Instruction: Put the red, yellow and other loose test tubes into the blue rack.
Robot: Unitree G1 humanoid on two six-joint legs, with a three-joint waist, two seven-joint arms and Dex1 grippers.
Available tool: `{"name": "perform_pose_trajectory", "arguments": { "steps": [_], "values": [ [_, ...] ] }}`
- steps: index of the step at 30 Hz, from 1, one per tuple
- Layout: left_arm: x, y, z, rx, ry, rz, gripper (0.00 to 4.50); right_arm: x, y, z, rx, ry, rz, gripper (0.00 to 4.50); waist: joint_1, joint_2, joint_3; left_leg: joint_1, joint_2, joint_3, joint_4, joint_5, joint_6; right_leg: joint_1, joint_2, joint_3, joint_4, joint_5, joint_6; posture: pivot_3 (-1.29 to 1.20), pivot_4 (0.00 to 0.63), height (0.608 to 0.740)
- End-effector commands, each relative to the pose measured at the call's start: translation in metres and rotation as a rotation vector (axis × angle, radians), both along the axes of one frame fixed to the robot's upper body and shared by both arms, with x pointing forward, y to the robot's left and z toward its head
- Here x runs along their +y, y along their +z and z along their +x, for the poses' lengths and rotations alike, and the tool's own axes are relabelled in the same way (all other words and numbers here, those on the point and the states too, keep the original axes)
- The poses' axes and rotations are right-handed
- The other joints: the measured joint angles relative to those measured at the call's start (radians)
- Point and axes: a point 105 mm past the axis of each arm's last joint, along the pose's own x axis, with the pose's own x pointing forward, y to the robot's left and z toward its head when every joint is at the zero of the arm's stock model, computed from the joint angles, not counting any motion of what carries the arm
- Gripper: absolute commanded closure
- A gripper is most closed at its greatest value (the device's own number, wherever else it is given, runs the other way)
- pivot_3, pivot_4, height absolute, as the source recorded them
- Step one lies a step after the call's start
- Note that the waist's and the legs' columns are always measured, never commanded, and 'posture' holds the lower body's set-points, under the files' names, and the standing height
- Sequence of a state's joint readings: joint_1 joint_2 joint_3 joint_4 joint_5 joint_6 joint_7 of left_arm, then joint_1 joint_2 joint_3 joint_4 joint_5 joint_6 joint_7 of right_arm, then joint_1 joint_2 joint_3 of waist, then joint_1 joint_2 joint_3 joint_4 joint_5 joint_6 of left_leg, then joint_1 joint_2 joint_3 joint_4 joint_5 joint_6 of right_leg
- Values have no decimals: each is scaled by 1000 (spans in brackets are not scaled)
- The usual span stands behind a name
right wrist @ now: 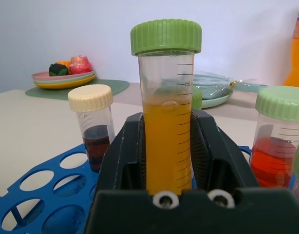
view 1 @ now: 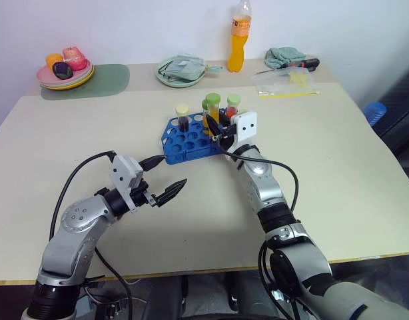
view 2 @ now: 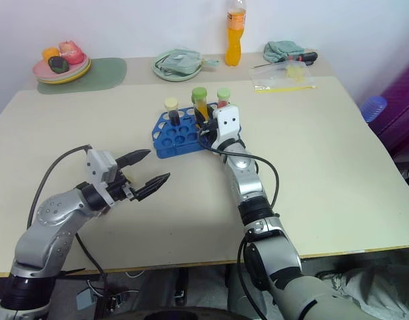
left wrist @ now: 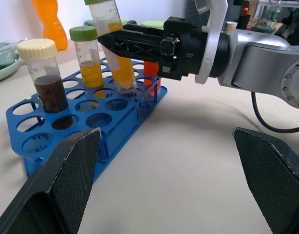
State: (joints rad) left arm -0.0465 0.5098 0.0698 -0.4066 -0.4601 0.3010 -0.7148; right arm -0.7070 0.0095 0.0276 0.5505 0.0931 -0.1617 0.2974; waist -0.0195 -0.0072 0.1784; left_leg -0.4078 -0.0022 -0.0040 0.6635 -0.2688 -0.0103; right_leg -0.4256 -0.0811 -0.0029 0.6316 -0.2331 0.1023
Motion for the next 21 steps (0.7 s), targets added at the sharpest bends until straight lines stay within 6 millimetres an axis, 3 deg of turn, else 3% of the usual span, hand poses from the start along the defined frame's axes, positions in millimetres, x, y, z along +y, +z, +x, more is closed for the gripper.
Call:
{"name": "perform_pose_trajectory", "arguments": {
  "steps": [1, 21],
  "values": [
    [-1, 13, -3, -48, -11, -2, 0, 0, 7, -4, -33, 8, 25, 3736, 0, 0, 0, 0, 0, 0, 0, 0, 0, 0, 0, 0, 0, 0, 0, 0, 150, 740],
    [2, 7, -4, -43, -10, 3, 0, -1, -2, -8, -8, 24, 27, 3736, 1, 0, 0, 0, 0, 0, 0, 0, 0, 0, 0, 0, 0, 0, 0, 0, 150, 740]
  ]
}}
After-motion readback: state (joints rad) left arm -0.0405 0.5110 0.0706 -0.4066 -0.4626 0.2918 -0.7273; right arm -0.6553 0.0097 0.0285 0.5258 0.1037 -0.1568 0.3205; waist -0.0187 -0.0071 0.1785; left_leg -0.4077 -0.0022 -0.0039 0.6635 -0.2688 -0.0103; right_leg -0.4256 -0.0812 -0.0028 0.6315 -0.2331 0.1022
